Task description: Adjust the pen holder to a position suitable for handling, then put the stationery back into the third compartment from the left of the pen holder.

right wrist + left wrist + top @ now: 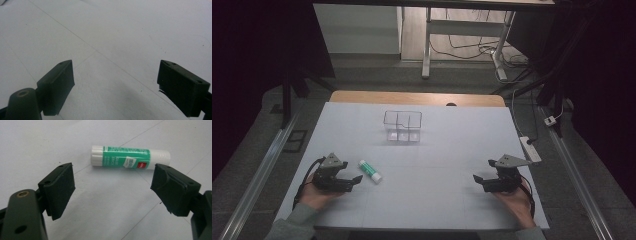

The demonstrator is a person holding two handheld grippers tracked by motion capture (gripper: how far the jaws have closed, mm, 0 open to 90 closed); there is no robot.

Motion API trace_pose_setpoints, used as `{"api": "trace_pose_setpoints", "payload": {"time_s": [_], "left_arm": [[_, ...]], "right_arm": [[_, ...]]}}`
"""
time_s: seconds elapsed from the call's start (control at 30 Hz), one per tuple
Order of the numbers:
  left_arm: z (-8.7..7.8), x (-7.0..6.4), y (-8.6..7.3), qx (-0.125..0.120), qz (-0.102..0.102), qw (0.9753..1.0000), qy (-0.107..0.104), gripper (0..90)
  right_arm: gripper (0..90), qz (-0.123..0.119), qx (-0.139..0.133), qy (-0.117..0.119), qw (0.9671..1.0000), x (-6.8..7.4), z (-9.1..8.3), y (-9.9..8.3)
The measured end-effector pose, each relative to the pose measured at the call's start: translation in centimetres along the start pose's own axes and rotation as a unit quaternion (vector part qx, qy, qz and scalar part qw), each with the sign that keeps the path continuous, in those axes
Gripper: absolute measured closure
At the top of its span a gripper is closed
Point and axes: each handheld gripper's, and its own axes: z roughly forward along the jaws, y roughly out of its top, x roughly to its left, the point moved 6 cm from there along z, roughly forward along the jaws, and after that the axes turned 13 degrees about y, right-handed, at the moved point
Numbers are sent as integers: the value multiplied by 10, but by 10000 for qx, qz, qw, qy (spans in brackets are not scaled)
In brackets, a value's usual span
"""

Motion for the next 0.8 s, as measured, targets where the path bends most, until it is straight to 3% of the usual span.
{"api": "trace_pose_setpoints", "payload": {"time_s": [0.8], "left_arm": [[0,0,-1,23,66,10000,49,194]], "right_arm": [[154,75,15,177,9998,3,1,0]]}}
